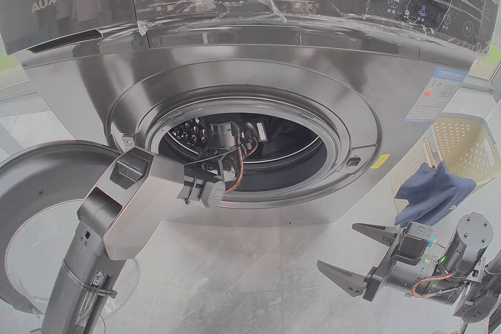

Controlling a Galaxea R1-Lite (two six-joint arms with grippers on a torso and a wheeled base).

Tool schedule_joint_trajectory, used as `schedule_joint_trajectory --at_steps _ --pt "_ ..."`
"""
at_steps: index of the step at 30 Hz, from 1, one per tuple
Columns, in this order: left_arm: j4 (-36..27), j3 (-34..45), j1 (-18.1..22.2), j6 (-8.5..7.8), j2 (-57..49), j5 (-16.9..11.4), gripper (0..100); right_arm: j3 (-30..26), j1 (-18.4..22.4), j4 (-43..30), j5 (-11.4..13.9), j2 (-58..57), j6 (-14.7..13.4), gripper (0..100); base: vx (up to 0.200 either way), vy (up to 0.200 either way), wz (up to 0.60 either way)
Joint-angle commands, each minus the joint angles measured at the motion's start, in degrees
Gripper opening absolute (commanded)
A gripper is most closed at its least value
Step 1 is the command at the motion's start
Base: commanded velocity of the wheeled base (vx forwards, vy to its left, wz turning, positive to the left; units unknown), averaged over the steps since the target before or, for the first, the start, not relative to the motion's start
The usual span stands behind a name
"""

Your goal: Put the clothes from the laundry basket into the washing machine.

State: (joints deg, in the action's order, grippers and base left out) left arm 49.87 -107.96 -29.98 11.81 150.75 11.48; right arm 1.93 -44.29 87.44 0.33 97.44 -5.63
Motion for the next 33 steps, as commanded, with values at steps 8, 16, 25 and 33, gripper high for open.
schedule_joint_trajectory --at_steps 8,16,25,33 --pt "3.04 31.93 -5.36 0.05 -23.31 0.12 100 -0.08 0.08 0.01 0.02 -0.14 0.01 100 0.0 0.0 0.0" --pt "6.55 54.87 -13.18 -0.47 -32.8 -0.15 100 -0.87 -0.01 -0.08 0.02 -0.23 -0.08 100 0.0 0.0 0.0" --pt "17.63 78.08 -17.48 -3.2 -38.6 -0.32 100 -1.93 -0.18 -1.49 -0.15 -3.84 0.45 100 0.0 0.0 0.0" --pt "22.64 92.49 -18.98 -3.38 -54.86 0.03 100 -1.93 4.3 -5.27 -0.77 -10.16 0.62 100 0.0 0.0 0.0"
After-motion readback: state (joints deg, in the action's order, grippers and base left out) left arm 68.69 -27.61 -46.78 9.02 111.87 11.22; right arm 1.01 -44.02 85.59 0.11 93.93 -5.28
